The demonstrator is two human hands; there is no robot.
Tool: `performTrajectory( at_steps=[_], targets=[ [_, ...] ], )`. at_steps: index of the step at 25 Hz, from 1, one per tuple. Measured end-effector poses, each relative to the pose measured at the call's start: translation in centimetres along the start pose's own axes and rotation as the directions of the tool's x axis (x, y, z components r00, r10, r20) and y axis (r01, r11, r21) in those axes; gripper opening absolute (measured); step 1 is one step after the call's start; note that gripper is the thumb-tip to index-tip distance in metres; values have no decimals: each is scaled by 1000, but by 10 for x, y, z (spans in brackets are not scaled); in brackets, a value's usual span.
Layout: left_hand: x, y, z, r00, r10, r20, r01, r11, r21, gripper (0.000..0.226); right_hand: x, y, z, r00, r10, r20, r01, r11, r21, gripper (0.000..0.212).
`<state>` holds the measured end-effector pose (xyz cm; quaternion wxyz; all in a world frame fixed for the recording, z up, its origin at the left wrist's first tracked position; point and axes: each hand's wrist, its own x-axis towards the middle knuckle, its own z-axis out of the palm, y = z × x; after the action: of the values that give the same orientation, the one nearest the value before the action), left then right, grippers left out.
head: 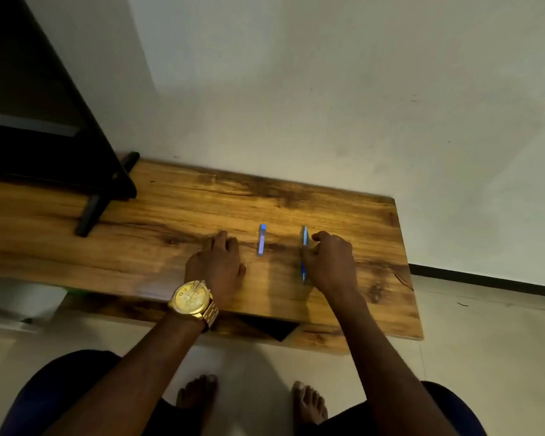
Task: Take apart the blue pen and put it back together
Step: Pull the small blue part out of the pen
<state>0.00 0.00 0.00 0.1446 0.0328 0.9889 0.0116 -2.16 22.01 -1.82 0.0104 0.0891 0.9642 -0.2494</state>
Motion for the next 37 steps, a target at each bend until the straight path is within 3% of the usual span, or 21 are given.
performTrajectory(
  at_steps=[5, 8, 10, 13, 16, 21, 26, 29, 31, 37],
  targets=[
    [12, -1, -3, 987, -8, -162, -2, 998, -62, 32, 19, -14, 20, 997, 55, 46, -51, 996, -77, 31],
    [20, -2, -7, 978, -4, -208, -61, 950, -306, 19, 26, -12, 10, 994, 60, 94, -68, 994, 81, 25],
    [24, 2, -12, 971, -37, -238, -112, 806, -582, 17, 23, -16, -1, 983, 79, 167, -143, 897, 418, 17],
    [24, 6, -17, 986, 33, -161, -156, 499, -853, 26, 7, -19, -12, 943, -104, 316, -182, 631, 754, 11],
    [16, 4, -16, 987, 146, -66, -110, 318, -942, 25, -10, -20, -12, 902, -238, 362, -156, 600, 784, 12],
    [14, -4, -14, 990, 140, 4, -26, 207, -978, 28, -15, -25, -11, 891, -223, 396, -207, 576, 791, 10],
    [15, -9, -13, 990, 142, -2, -28, 186, -982, 24, -11, -20, -14, 924, -170, 341, -144, 673, 725, 6],
    [15, -10, -10, 989, 145, 17, -13, 199, -980, 24, -2, -14, -20, 968, -78, 240, -157, 558, 815, 13],
    [15, -9, -8, 985, 173, 1, -42, 243, -969, 23, 3, -14, -20, 959, -82, 271, -198, 491, 848, 16],
    [16, -8, -3, 975, 222, -4, -77, 322, -944, 20, 6, -11, -10, 926, -144, 348, -217, 551, 806, 10]
  ],
)
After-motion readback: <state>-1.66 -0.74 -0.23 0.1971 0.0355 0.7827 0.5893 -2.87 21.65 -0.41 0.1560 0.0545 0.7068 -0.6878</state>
